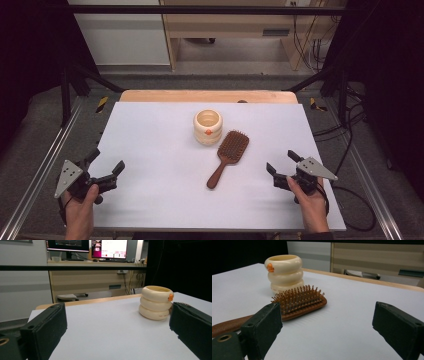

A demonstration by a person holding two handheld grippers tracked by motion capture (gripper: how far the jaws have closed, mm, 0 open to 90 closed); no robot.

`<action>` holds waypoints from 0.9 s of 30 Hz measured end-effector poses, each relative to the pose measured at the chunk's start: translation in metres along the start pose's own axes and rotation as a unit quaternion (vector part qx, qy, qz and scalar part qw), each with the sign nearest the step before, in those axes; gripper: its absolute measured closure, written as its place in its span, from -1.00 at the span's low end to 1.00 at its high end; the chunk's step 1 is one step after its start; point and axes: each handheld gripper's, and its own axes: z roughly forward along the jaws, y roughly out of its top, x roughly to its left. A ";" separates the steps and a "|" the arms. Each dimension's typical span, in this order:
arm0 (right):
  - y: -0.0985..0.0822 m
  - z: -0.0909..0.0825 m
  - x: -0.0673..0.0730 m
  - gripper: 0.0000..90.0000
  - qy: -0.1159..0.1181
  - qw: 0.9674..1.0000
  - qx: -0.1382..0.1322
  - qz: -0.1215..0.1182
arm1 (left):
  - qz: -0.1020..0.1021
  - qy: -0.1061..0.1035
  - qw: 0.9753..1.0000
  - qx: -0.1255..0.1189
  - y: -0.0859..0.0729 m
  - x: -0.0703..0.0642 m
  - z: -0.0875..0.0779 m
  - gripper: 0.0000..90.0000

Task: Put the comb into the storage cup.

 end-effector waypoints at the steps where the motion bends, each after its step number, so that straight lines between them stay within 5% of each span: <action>1: 0.000 0.000 0.000 -0.80 -0.003 1.000 0.004 0.002 | 0.000 0.000 1.000 0.000 0.000 0.000 0.000 -0.97; 12: -0.002 0.006 -0.002 -0.72 -0.039 0.998 0.038 0.032 | 0.001 0.001 1.000 0.004 0.000 -0.001 0.000 -0.96; 17: -0.002 0.007 -0.003 -0.26 -0.036 0.997 0.063 0.034 | 0.003 0.001 1.000 0.006 0.000 -0.002 0.000 -0.96; 27: 0.001 0.005 0.005 0.69 -0.025 0.996 0.083 -0.005 | 0.005 0.005 1.000 0.010 -0.001 -0.001 -0.001 -0.96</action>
